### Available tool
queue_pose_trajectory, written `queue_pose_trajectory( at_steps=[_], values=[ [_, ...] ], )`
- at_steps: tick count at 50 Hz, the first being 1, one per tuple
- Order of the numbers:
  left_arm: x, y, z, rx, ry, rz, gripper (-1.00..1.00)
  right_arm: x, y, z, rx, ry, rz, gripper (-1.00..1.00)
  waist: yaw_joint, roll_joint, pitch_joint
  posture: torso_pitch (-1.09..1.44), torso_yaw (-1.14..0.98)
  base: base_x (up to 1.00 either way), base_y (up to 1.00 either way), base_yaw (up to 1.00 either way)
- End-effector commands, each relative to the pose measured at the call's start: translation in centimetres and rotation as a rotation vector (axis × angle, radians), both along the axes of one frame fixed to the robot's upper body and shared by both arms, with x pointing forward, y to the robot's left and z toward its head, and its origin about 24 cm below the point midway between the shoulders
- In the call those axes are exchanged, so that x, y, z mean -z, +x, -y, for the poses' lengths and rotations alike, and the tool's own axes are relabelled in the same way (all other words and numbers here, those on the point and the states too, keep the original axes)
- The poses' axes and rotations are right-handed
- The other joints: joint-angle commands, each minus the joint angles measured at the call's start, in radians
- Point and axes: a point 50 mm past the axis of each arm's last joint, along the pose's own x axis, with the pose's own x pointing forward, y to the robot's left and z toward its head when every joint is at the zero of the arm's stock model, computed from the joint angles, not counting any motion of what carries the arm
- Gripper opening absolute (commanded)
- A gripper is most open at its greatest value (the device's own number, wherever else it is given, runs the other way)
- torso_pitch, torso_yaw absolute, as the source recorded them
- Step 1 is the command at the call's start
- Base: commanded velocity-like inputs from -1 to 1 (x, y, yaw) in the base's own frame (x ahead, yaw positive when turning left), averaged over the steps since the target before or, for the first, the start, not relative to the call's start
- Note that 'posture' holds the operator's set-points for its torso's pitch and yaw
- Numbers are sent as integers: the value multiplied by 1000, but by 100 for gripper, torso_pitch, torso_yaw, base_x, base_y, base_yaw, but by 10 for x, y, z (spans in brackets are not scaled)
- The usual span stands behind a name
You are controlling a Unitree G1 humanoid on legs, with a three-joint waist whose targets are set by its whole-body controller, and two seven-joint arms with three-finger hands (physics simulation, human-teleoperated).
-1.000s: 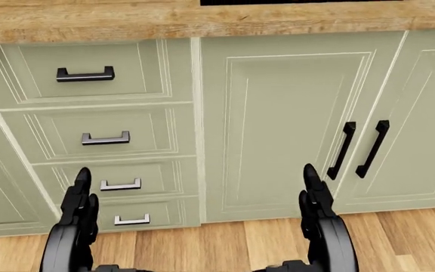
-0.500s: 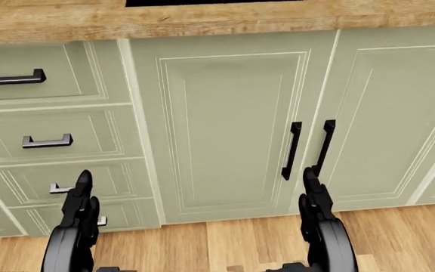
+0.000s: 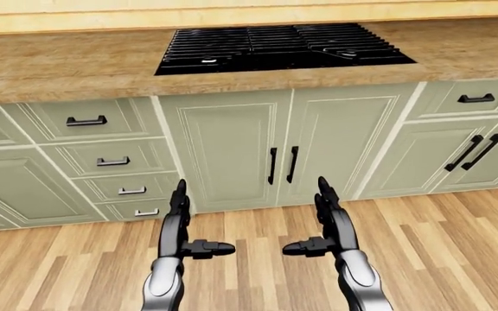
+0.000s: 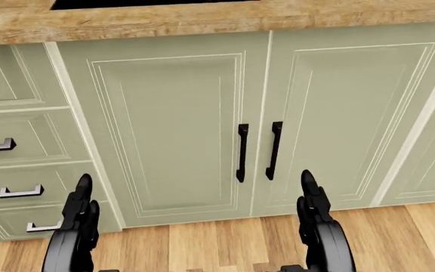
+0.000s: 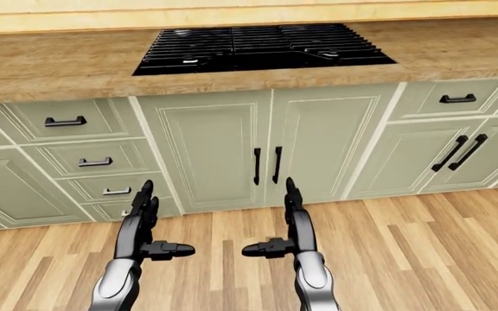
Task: Navigate to the stove.
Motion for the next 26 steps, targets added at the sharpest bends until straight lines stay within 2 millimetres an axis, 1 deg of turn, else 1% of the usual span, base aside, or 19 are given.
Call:
queue_pose_trajectory(
  at_steps=[1, 3, 5, 6, 7, 8, 9, 10, 11, 13, 16, 18, 20, 23, 25, 26],
  values=[
    [-23, 8, 6, 27, -2, 118, 100, -22, 7, 5, 14, -9, 115, 100, -7, 3, -20, 0, 0, 0, -48, 0],
    [-23, 8, 6, 27, -3, 118, 100, -22, 7, 4, 14, -9, 115, 100, -5, -17, -14, 0, 0, 0, -49, 0],
    [-23, 8, 6, 27, -3, 118, 100, -22, 7, 5, 15, -9, 115, 100, -4, -46, -4, 0, 0, 0, -50, 0],
    [-23, 8, 6, 27, -3, 118, 100, -22, 7, 5, 15, -9, 115, 100, -5, -68, -6, 0, 0, 0, -51, 0],
    [-23, 8, 6, 26, -3, 118, 100, -22, 7, 5, 15, -9, 115, 100, -7, -101, -15, 0, 0, 0, -49, 0],
    [-23, 8, 6, 26, -3, 118, 100, -22, 7, 4, 14, -8, 115, 100, -15, -161, -31, 0, 0, 0, -49, 0],
    [-23, 8, 6, 27, -3, 118, 100, -22, 7, 5, 15, -8, 115, 100, -22, -119, -22, 0, 0, 0, -48, 0],
    [-23, 8, 6, 27, -3, 118, 100, -22, 7, 5, 15, -9, 115, 100, -21, -120, -15, 0, 0, 0, -49, 0],
    [-23, 8, 6, 26, -3, 118, 100, -22, 7, 5, 15, -8, 115, 100, -30, -112, -13, 0, 0, 0, -49, 0],
    [-23, 8, 6, 27, -3, 118, 100, -22, 7, 5, 15, -9, 115, 100, -25, -90, -14, 0, 0, 0, -49, 0],
    [-23, 8, 6, 27, -3, 118, 100, -22, 7, 5, 14, -9, 115, 100, -21, -59, 2, 0, 0, 0, -49, 0],
    [-23, 8, 6, 27, -3, 118, 100, -22, 7, 5, 15, -9, 115, 100, -17, -43, 7, 0, 0, 0, -48, 0],
    [-23, 8, 6, 27, -3, 118, 100, -22, 7, 5, 15, -9, 115, 100, -14, -28, 5, 0, 0, 0, -39, 0],
    [-23, 8, 6, 26, -3, 118, 100, -22, 7, 5, 15, -9, 115, 100, -11, -17, -5, 0, 0, 0, -31, 0],
    [-23, 8, 6, 27, -3, 118, 100, -22, 7, 5, 15, -10, 116, 100, -10, 3, -12, 0, 0, 0, -24, 0],
    [-23, 8, 6, 27, -3, 118, 100, -23, 6, 4, 16, -10, 117, 100, -12, -8, -11, 0, 0, 0, -18, 0]
  ],
)
